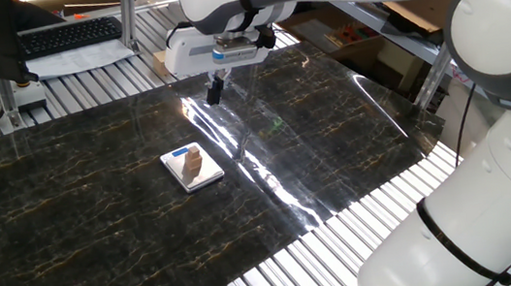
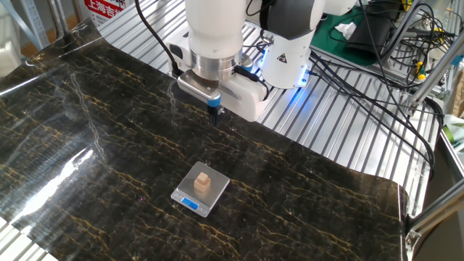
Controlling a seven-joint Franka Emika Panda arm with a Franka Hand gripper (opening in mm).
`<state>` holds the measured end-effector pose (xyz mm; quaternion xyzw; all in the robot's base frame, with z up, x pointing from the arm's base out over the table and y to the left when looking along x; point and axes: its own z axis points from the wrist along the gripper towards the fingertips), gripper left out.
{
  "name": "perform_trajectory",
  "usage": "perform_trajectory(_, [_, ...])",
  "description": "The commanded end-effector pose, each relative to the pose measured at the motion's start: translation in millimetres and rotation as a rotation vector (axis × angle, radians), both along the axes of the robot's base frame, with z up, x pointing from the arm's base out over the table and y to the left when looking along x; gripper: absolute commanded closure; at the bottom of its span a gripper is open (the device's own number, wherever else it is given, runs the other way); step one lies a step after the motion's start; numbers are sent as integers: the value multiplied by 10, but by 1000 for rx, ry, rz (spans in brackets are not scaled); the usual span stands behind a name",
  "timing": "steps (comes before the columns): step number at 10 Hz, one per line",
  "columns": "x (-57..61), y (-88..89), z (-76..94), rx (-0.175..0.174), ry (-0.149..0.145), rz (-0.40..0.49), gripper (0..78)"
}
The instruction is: Remove the object from the scale
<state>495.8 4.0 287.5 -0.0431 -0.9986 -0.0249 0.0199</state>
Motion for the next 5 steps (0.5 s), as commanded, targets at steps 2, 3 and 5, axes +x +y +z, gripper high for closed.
perform_trajectory(2, [-25,33,-55,-53,-14,-8,776])
perform_trajectory(3, [-21,39,-83,-53,-16,-10,776])
perform_trajectory(5, [-14,46,-124,-55,-16,-16,776])
